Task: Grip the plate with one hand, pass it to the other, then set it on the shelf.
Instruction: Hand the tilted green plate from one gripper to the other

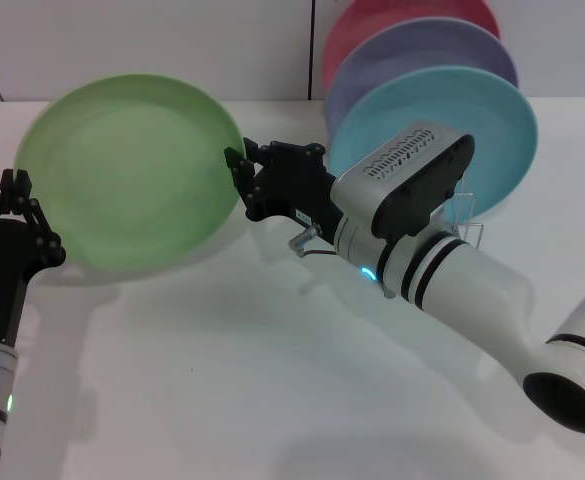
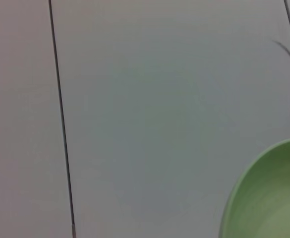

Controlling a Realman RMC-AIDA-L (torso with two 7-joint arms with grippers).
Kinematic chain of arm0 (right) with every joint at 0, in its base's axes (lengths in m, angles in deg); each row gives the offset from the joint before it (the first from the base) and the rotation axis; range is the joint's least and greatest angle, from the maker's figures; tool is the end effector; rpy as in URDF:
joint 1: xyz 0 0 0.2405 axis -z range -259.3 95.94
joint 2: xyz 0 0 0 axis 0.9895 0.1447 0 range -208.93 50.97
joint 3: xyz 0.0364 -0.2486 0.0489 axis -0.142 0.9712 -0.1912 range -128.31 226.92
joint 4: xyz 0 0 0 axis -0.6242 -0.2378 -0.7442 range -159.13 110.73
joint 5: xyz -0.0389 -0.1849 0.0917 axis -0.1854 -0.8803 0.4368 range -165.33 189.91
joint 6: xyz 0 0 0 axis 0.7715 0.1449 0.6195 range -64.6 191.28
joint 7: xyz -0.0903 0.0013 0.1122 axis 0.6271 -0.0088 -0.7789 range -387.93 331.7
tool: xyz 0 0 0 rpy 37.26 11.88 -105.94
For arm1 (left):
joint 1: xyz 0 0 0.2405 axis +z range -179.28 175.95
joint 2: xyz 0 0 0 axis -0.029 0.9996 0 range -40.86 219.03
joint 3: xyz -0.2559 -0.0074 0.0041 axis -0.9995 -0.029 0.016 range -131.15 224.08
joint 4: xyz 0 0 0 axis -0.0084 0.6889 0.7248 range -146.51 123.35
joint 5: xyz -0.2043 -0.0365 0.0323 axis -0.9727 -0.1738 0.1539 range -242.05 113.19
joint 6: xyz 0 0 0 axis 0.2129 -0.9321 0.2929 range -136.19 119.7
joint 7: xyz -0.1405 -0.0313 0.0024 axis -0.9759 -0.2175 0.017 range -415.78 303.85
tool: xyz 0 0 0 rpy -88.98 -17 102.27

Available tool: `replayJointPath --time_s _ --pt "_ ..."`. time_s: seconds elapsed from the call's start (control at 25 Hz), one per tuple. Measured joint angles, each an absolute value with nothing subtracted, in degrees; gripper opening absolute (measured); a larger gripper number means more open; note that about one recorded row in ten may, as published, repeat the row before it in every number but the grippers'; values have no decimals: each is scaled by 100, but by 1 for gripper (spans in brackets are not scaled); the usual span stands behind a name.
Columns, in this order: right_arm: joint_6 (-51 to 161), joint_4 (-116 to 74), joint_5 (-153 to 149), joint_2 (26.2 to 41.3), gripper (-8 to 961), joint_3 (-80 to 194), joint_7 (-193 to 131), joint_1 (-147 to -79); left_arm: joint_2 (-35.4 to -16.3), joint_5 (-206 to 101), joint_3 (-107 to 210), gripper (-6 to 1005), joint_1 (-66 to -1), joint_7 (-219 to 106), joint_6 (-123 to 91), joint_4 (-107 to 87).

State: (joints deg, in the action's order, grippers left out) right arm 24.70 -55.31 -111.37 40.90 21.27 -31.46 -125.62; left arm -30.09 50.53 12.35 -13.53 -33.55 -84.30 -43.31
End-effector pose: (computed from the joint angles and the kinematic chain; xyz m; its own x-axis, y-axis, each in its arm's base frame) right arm 0.1483 0.3714 -0.1415 0.7636 -0.1036 -0.6373 -0.5259 -0.6724 -0.5208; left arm -0.2912 0.2709 -0.0380 0.7957 -0.1885 0.5756 0.5826 -0.0218 -0.8125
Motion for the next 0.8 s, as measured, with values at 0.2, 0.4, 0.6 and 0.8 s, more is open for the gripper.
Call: replayJointPath --time_s 0.2,0.4,0.6,0.8 --pt "2463 -5531 -11136 4090 137 2127 -3146 -12562 -3009 5052 1237 33 -1357 -3355 -8428 -4315" --pt "2463 -5531 -11136 4090 123 2127 -3146 -12564 -3009 5053 1245 33 -1366 -3355 -8426 -4313" --pt "2463 -5521 -11136 4090 116 2127 -3146 -12568 -3009 5053 1249 33 -1369 -3360 -8425 -4313" --pt "2464 -5499 -11137 4090 115 2127 -3145 -12577 -3009 5053 1258 33 -1371 -3366 -8425 -4320"
